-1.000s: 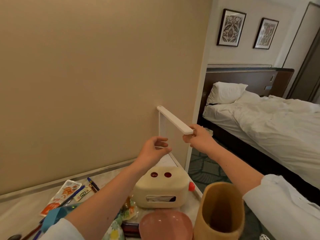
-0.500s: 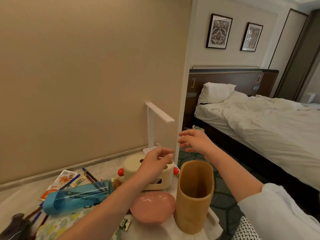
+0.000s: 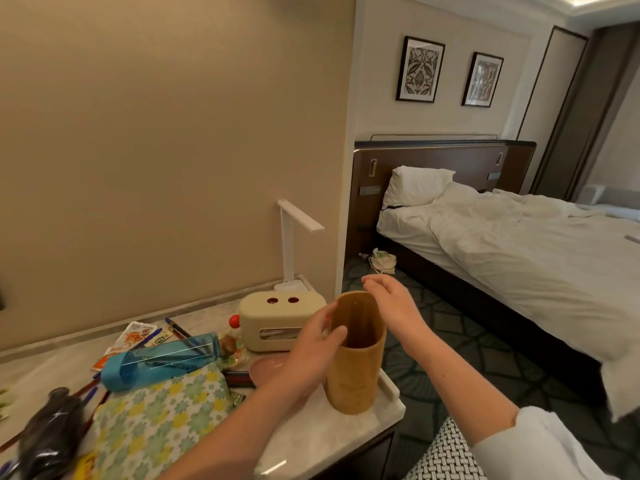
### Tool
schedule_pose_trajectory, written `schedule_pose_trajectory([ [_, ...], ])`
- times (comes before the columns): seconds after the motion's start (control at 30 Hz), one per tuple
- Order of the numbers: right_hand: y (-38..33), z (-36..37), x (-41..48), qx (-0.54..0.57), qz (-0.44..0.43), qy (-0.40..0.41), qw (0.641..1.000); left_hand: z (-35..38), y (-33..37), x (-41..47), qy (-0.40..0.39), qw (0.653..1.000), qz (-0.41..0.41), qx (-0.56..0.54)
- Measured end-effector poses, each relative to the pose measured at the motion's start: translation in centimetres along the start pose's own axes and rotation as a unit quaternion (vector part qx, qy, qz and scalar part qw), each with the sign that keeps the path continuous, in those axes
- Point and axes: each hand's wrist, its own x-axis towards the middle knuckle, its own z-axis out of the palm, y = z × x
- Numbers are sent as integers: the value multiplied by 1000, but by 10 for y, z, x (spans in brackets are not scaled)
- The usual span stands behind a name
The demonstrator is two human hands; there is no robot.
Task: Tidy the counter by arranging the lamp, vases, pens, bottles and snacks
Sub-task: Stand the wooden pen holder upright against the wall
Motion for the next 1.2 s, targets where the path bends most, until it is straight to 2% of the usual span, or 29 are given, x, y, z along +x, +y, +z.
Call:
schedule_pose_trajectory([
  [0.3, 26, -2, -11, 14, 51, -34, 998, 24, -17, -7, 48, 997, -16, 53],
  [0.5, 38, -8, 3, -77, 20, -42, 996, 34, -26, 11, 89, 988, -34, 120],
  [0.7, 64, -8, 21, -97, -11, -80, 992, 44, -39, 27, 94, 988, -44, 111],
  [0.8, 67, -7, 33, -118, -32, -61, 991, 46, -40, 31, 103, 989, -21, 107],
  [0.97, 35, -6, 53, -71, -99, -44, 992, 36, -10, 32, 147, 987, 31, 60],
  [1.2, -26, 40, 65, 9, -137, -126, 982, -21, 26, 24, 260, 961, 67, 69],
])
